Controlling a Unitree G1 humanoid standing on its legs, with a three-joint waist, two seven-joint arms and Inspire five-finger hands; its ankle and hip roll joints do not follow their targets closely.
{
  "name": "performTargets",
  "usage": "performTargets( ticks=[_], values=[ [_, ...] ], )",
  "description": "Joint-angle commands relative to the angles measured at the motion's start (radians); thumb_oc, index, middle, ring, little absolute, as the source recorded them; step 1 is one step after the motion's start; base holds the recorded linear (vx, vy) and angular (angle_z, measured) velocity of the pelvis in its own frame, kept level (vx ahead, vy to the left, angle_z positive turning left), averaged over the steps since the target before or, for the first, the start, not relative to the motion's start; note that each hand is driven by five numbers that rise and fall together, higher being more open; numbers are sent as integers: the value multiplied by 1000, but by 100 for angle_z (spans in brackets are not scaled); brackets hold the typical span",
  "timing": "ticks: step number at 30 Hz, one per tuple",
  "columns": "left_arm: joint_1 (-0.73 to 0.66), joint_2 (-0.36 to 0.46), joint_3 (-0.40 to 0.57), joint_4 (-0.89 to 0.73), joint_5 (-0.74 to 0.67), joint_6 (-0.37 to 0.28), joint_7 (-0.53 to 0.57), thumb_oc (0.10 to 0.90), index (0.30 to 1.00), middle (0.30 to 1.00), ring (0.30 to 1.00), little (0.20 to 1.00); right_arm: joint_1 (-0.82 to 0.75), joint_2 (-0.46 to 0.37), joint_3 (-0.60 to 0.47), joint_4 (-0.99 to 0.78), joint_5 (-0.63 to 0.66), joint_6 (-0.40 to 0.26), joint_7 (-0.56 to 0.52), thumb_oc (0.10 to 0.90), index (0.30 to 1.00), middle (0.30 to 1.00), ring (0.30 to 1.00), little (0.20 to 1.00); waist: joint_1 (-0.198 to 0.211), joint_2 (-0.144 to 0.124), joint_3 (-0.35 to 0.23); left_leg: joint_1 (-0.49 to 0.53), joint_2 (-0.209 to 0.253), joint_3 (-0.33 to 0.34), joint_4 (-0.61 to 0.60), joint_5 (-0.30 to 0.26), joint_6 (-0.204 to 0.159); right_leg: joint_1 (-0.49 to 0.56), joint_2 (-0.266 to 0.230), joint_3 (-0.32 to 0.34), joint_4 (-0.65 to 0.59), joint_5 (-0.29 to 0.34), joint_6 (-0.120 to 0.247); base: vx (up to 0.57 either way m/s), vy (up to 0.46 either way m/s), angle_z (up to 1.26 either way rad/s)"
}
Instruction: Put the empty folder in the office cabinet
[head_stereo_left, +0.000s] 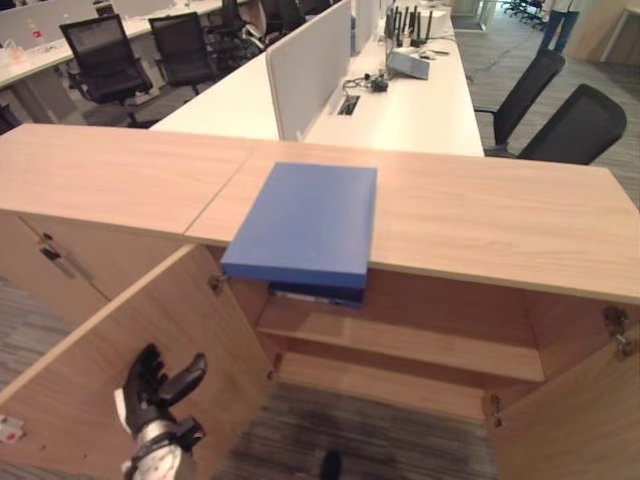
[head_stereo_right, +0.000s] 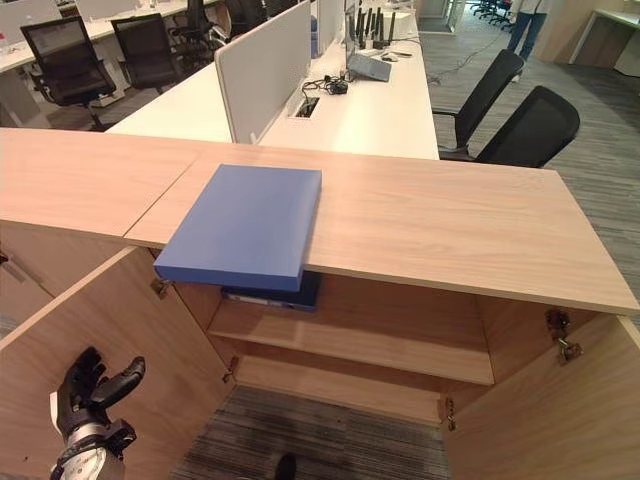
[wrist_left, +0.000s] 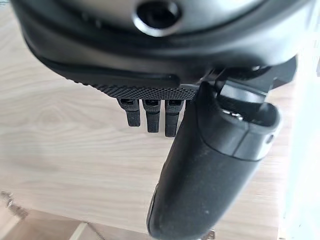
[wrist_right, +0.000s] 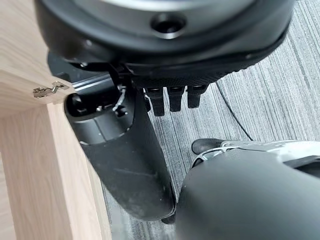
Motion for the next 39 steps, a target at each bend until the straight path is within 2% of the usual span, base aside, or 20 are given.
performTargets(
  ticks=[1, 7, 12, 17, 22, 25, 30, 35, 39],
  values=[
    [-83, 119, 101, -224, 216, -123, 77, 800, 900, 900, 900, 900, -40, 3, 37, -22, -13, -23, -19, 800, 900, 900, 900, 900, 1, -17, 8, 58, 8, -18, -4, -148, -41, -46, -41, -13, -53, 78, 38, 0, 0, 0],
    [-126, 186, 140, -325, 416, -108, 167, 800, 900, 900, 900, 900, -38, 11, 62, -14, -28, -32, -25, 800, 900, 900, 900, 900, 0, -21, 3, 60, 10, -14, -4, -152, -46, -43, -42, -16, -55, 77, 38, 0, 0, 0],
    [-167, 233, 120, -394, 511, -106, 184, 800, 900, 900, 900, 900, -43, 11, 71, -16, -28, -43, -33, 800, 900, 900, 900, 900, -7, -25, -1, 61, 11, -10, -4, -156, -47, -41, -41, -17, -55, 76, 39, 0, 0, 0],
    [-198, 265, 65, -499, 462, -156, 115, 800, 900, 900, 900, 900, -42, 4, 73, -11, -40, -46, -30, 800, 900, 900, 900, 900, -27, -22, -5, 66, 12, -4, -4, -160, -47, -40, -41, -12, -55, 76, 39, 0, 0, 0],
    [-235, 276, 46, -531, 468, -160, 122, 800, 900, 900, 900, 900, -37, 7, 83, -7, -53, -45, -27, 800, 900, 900, 900, 900, -38, -22, -10, 72, 14, 2, -4, -165, -45, -40, -41, -6, -54, 77, 39, 4, 1, -2],
    [-252, 288, 2, -545, 454, -169, 97, 800, 900, 900, 900, 900, -38, 6, 83, -1, -53, -47, -30, 800, 900, 900, 900, 900, -48, -21, -12, 77, 16, 7, -4, -168, -44, -38, -40, -2, -53, 77, 39, 2, 2, -8],
    [-244, 315, -91, -557, 314, -194, -48, 800, 900, 900, 900, 900, -45, -8, 70, -4, -50, -44, -26, 800, 900, 900, 900, 900, -62, -16, -14, 81, 19, 13, -4, -171, -40, -41, -39, 8, -52, 80, 39, -2, 3, -5],
    [-240, 365, -116, -549, 221, -187, -169, 800, 900, 900, 900, 900, -52, -18, 58, -3, -44, -30, 3, 800, 900, 900, 900, 900, -69, -10, -15, 85, 22, 20, -4, -173, -41, -39, -39, 15, -52, 82, 39, 0, 0, 0],
    [-253, 418, -121, -572, 234, -188, -211, 800, 900, 900, 900, 900, -58, -20, 59, 6, -51, -23, 18, 800, 900, 900, 900, 900, -71, -9, -19, 87, 24, 22, -4, -175, -42, -38, -38, 17, -54, 82, 40, 0, 2, -1]
  ],
)
